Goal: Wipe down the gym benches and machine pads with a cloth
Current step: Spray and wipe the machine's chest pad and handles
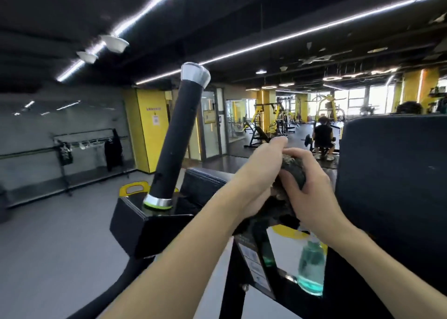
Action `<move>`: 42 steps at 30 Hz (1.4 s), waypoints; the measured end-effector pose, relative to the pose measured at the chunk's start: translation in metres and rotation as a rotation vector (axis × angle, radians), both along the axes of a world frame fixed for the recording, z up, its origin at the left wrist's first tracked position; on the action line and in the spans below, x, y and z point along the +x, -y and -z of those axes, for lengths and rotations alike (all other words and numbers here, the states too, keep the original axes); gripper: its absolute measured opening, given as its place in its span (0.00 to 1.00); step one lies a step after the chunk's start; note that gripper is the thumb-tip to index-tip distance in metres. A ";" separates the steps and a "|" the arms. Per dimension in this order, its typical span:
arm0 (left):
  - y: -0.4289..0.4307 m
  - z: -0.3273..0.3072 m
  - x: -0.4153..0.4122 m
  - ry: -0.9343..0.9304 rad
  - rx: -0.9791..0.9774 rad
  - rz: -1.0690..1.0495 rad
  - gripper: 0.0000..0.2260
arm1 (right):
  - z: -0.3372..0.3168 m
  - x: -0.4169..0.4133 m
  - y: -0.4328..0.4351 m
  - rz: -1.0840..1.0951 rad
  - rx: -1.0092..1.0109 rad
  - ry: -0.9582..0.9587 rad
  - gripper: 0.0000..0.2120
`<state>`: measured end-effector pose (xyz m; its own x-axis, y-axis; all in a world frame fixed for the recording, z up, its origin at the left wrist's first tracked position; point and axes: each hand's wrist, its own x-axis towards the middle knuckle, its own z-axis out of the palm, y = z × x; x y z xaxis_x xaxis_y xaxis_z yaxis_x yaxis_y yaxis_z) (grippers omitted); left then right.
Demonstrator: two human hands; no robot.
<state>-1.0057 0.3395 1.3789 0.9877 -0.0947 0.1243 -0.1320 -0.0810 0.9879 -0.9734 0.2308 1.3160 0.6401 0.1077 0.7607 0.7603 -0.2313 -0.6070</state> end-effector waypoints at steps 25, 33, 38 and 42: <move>-0.131 -0.112 -0.040 0.525 0.204 -0.261 0.35 | -0.115 -0.057 -0.129 0.312 -0.254 0.624 0.15; -0.136 -0.118 -0.039 0.504 0.275 -0.224 0.38 | -0.126 -0.062 -0.121 0.345 -0.375 0.588 0.12; -0.144 -0.120 -0.038 0.475 0.269 -0.196 0.40 | -0.100 -0.089 -0.136 0.345 -0.687 0.513 0.16; -0.146 -0.121 -0.038 0.483 0.276 -0.152 0.41 | -0.117 -0.080 -0.128 0.342 -0.578 0.556 0.14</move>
